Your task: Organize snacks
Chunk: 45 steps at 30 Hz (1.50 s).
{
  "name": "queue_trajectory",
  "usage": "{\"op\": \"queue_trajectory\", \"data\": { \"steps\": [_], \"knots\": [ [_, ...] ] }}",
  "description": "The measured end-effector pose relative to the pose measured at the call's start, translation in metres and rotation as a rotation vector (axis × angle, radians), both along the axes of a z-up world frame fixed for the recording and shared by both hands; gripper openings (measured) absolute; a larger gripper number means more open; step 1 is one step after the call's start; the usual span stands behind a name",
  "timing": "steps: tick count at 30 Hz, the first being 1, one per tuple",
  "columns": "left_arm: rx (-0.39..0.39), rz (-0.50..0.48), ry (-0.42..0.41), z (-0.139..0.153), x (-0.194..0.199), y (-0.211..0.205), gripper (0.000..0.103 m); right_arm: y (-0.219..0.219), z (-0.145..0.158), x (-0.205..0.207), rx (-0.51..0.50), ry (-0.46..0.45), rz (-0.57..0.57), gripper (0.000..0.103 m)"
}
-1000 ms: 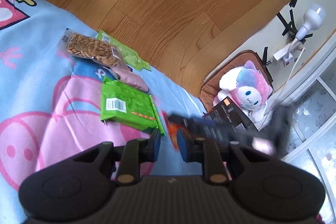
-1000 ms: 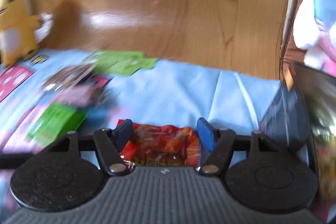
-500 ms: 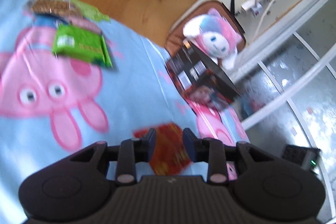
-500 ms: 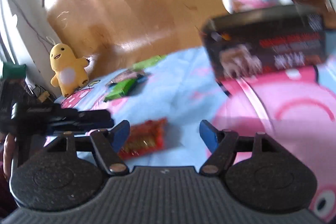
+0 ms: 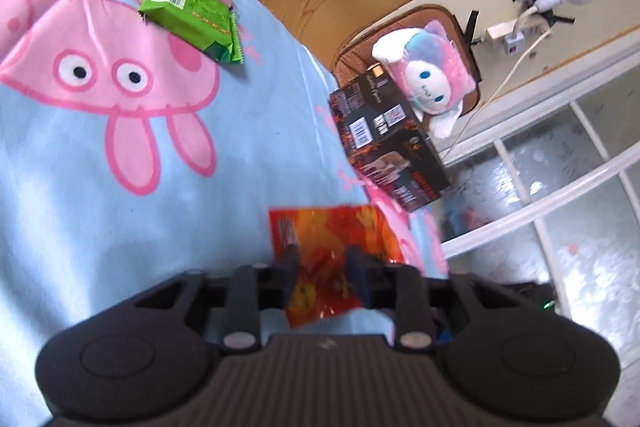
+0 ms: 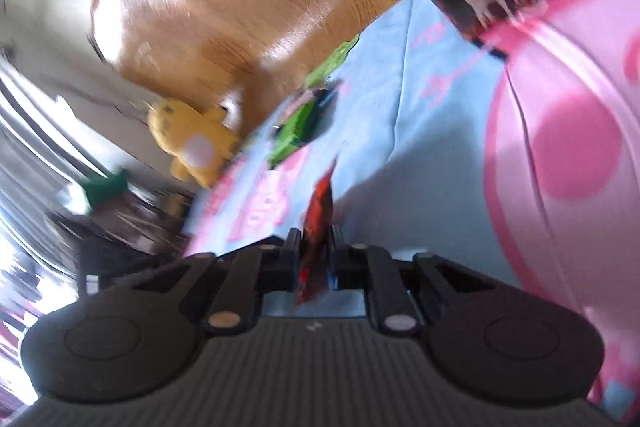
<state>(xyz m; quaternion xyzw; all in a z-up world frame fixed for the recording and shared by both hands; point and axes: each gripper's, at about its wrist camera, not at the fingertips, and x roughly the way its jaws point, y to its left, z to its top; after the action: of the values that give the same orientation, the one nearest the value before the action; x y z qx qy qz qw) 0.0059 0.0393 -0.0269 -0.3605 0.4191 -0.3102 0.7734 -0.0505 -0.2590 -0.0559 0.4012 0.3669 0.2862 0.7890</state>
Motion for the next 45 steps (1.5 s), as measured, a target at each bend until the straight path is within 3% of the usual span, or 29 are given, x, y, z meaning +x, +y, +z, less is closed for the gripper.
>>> {"op": "queue_trajectory", "data": {
  "steps": [1,7,9,11,14,19,22,23,24,25,26,31,34,37,40,42,45],
  "knots": [
    [-0.001,0.003,-0.011,0.004,0.001,-0.001,0.048,-0.006,-0.002,-0.003,0.038,0.005,-0.012,0.015],
    [-0.046,-0.084,-0.054,0.026,0.016,-0.029,0.052,-0.05,0.007,-0.013,0.24,-0.041,-0.085,0.015],
    [-0.062,-0.137,-0.079,0.033,0.021,-0.05,0.043,-0.057,0.014,-0.013,0.264,-0.078,-0.091,0.015],
    [-0.033,-0.164,-0.132,0.045,0.027,-0.072,0.028,-0.067,0.025,-0.014,0.218,-0.125,-0.139,0.015],
    [-0.019,-0.212,-0.178,0.065,0.046,-0.101,0.021,-0.086,0.04,-0.01,0.172,-0.185,-0.207,0.015],
    [0.071,-0.245,-0.29,0.1,0.094,-0.156,0.024,-0.108,0.076,0.014,-0.045,-0.329,-0.346,0.017],
    [0.195,-0.195,-0.356,0.109,0.121,-0.191,0.027,-0.105,0.085,0.039,-0.274,-0.397,-0.471,0.024],
    [0.242,-0.175,-0.378,0.108,0.128,-0.199,0.027,-0.103,0.084,0.051,-0.388,-0.4,-0.512,0.03],
    [0.278,-0.16,-0.392,0.106,0.133,-0.204,0.027,-0.096,0.081,0.059,-0.52,-0.394,-0.573,0.049],
    [0.306,-0.145,-0.392,0.103,0.136,-0.206,0.027,-0.093,0.077,0.064,-0.619,-0.388,-0.639,0.056],
    [0.307,-0.135,-0.382,0.1,0.137,-0.201,0.027,-0.091,0.073,0.064,-0.67,-0.392,-0.685,0.056],
    [0.243,-0.089,-0.44,0.1,0.107,-0.14,0.027,-0.089,0.069,0.036,-0.614,-0.491,-0.75,0.055],
    [0.23,0.003,-0.436,0.095,0.08,-0.077,0.027,-0.069,0.079,0.018,-0.541,-0.575,-0.647,0.054],
    [0.255,0.136,-0.389,0.083,0.054,-0.006,0.027,-0.035,0.08,0.015,-0.462,-0.593,-0.435,0.053],
    [0.309,0.286,-0.298,0.067,0.041,0.054,0.027,0.01,0.071,0.037,-0.391,-0.502,-0.218,0.052],
    [0.295,0.367,-0.254,0.059,0.037,0.084,0.027,0.038,0.058,0.058,-0.357,-0.414,-0.119,0.052],
    [0.251,0.419,-0.222,0.049,0.037,0.108,0.027,0.085,0.039,0.087,-0.41,-0.33,-0.029,0.052]
  ]
}}
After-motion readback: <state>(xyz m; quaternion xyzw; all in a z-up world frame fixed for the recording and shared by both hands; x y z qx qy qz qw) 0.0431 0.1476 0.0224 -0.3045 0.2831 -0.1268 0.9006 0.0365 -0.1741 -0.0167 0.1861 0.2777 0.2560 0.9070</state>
